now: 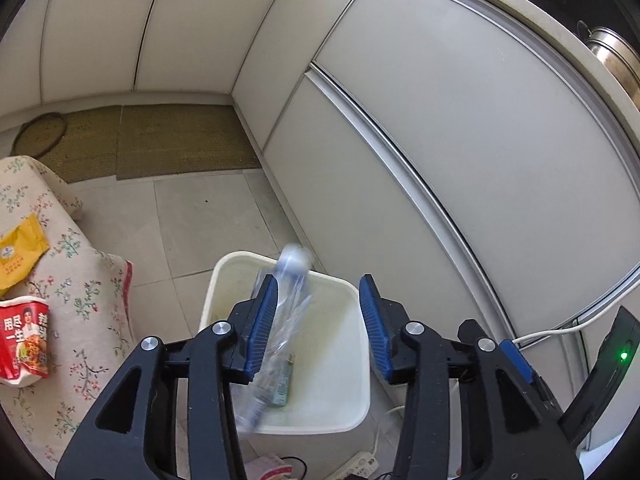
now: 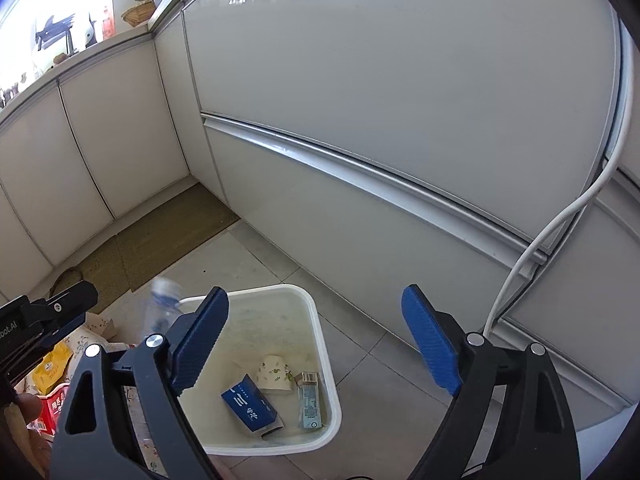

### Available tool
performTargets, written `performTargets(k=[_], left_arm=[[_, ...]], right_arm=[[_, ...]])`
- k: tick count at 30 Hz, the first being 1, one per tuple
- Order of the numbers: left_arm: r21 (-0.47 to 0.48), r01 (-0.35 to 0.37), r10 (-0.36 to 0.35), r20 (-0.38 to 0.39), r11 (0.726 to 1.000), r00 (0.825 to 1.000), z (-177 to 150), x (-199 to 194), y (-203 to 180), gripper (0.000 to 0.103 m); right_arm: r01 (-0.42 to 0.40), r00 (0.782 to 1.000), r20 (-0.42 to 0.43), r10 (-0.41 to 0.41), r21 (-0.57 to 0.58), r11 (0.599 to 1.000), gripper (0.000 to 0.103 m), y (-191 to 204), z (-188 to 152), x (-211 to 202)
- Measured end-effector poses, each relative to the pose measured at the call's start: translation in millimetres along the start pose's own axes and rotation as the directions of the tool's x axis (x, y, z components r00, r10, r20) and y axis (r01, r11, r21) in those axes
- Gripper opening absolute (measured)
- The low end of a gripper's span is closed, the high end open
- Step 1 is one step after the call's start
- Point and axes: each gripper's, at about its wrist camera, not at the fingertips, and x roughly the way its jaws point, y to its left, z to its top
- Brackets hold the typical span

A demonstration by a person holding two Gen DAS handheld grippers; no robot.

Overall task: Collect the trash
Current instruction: 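Lower the plastic bottle into the bin and open the left gripper, then move both tools back over the remaining trash on the table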

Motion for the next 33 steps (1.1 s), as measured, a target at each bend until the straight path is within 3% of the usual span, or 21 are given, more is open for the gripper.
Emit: performTargets(k=[3, 5, 6, 7, 14, 20, 33], left_arm=[[0.02, -0.058, 0.057, 0.027, 0.998, 0.998, -2, -6, 1, 0.042], [0.035, -0.108, 0.106, 0.059, 0.994, 0.993, -4, -13, 2, 0.05], [0.037, -0.131, 0.128, 0.074, 0.991, 0.989, -4, -15, 3, 0.06], [0.036, -0.159, 0.155, 0.092, 0.987, 0.984, -5, -19, 4, 0.069], [0.052, -0.348, 0.336, 0.169, 0.936, 0.927, -15, -45, 19, 0.09], [0.0, -0.402, 0.396, 0.17, 0.916, 0.902, -19, -66, 46, 0.091], [-0.107, -0.543, 0.553, 0.11, 0.833, 0.826, -48, -127, 134, 0.092]], right_arm=[[-0.005, 1.0, -0.001, 0.005, -0.009, 1.0, 0.086, 5, 0, -1], [-0.009, 1.0, -0.002, 0.009, -0.016, 1.0, 0.089, 9, -1, -2], [-0.011, 1.0, -0.001, 0.011, -0.017, 1.0, 0.09, 11, -2, -3], [-0.014, 1.0, -0.001, 0.014, -0.02, 1.0, 0.09, 14, -3, -4], [-0.057, 0.998, 0.004, 0.057, -0.1, 0.993, 0.096, 51, -15, -14], [-0.084, 0.996, 0.007, 0.087, -0.166, 0.983, 0.096, 83, -26, -23], [-0.167, 0.985, -0.004, 0.173, -0.286, 0.944, 0.096, 166, -53, -44]])
